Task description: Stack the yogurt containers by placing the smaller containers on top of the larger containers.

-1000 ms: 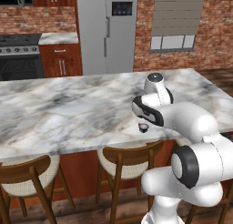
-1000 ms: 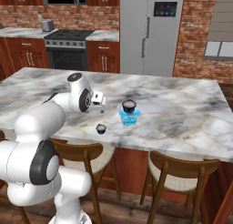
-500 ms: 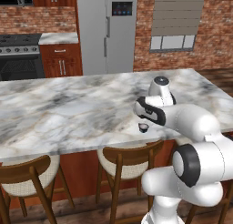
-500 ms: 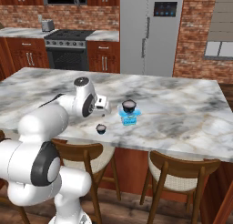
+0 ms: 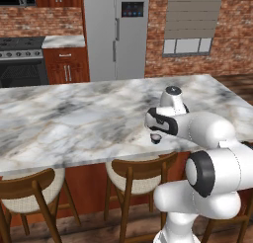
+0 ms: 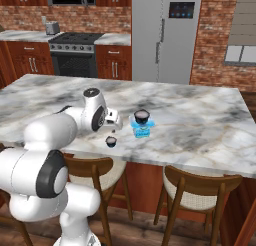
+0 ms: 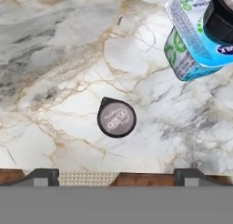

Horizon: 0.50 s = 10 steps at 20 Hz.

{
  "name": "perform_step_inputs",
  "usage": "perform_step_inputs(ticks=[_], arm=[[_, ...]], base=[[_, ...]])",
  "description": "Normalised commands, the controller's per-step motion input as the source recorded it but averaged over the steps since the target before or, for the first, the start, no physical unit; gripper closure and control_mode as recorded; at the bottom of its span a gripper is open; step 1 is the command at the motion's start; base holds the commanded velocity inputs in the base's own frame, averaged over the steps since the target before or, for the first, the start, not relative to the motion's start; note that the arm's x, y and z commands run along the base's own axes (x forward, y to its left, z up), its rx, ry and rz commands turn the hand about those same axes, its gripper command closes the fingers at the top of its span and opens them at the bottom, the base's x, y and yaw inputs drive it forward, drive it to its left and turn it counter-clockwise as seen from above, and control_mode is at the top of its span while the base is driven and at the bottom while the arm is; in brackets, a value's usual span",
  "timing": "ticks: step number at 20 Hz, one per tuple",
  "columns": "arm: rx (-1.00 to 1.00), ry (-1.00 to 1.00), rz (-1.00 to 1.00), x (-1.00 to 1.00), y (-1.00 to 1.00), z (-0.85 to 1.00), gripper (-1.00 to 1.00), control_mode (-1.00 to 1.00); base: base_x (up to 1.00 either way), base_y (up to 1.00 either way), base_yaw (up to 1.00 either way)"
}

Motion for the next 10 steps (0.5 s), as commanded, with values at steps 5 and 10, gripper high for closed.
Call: perform_step_inputs(ticks=[5,10], arm=[[0.00,0.06,0.00,0.00,0.00,-0.26,-1.00,-1.00],[0.00,0.01,0.00,0.00,0.00,-0.28,-1.00,-1.00]], base=[[0.00,0.00,0.00],[0.00,0.00,0.00]])
